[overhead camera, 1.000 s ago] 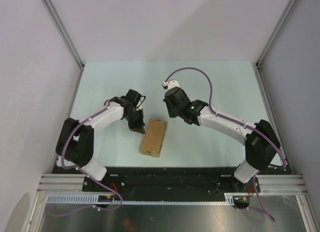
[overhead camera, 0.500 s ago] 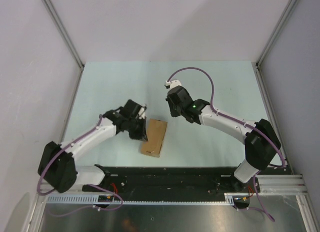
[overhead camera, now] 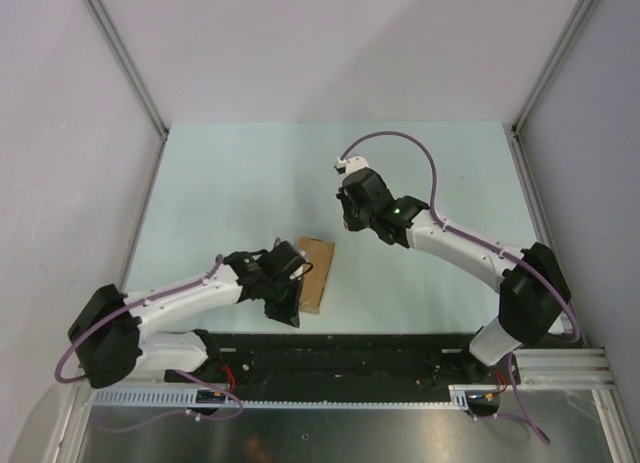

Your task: Unpack the express box

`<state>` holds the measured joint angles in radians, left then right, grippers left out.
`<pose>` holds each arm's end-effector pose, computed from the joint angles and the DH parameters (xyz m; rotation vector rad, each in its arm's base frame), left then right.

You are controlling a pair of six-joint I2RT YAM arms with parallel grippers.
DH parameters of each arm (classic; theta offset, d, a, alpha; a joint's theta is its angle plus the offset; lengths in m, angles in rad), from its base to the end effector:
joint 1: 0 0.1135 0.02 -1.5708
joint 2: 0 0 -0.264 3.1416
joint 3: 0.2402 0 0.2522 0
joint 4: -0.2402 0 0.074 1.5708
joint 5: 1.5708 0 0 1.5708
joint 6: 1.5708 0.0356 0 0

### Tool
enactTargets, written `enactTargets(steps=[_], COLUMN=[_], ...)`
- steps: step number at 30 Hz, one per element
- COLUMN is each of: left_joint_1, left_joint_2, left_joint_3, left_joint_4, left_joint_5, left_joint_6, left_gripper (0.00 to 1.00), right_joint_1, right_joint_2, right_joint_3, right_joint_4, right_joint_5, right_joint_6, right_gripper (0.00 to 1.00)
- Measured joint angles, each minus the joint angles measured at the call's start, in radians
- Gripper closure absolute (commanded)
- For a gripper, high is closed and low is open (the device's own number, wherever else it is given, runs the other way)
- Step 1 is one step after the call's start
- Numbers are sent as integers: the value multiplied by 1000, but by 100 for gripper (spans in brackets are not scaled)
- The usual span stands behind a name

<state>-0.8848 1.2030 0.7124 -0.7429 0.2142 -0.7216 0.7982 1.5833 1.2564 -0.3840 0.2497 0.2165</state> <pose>0.1243 -0.1637 0.1947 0.2996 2.9887 -0.5922 0.2553 0.2493 0.2848 -0.5245 2.2066 0.2561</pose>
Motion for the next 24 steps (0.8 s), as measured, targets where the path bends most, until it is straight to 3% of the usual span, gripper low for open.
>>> enactTargets(steps=[6,18,24], left_joint_1=[32,165,270], left_joint_2=[122,186,241], left_joint_3=[0,16,44], left_joint_4=[57,247,266], left_joint_5=[-114,-122,-104], left_joint_6=[-98,-269,-238], left_gripper=[100,100,100], right_joint_1=[0,-29,-68], right_joint_2=[-62,-152,-69], right_joint_3=[-24,-88,-90], right_joint_4=[-12,-9,151], right_joint_5=[-7,-31,-50], right_joint_6=[8,16,-1], right_gripper=[100,100,100])
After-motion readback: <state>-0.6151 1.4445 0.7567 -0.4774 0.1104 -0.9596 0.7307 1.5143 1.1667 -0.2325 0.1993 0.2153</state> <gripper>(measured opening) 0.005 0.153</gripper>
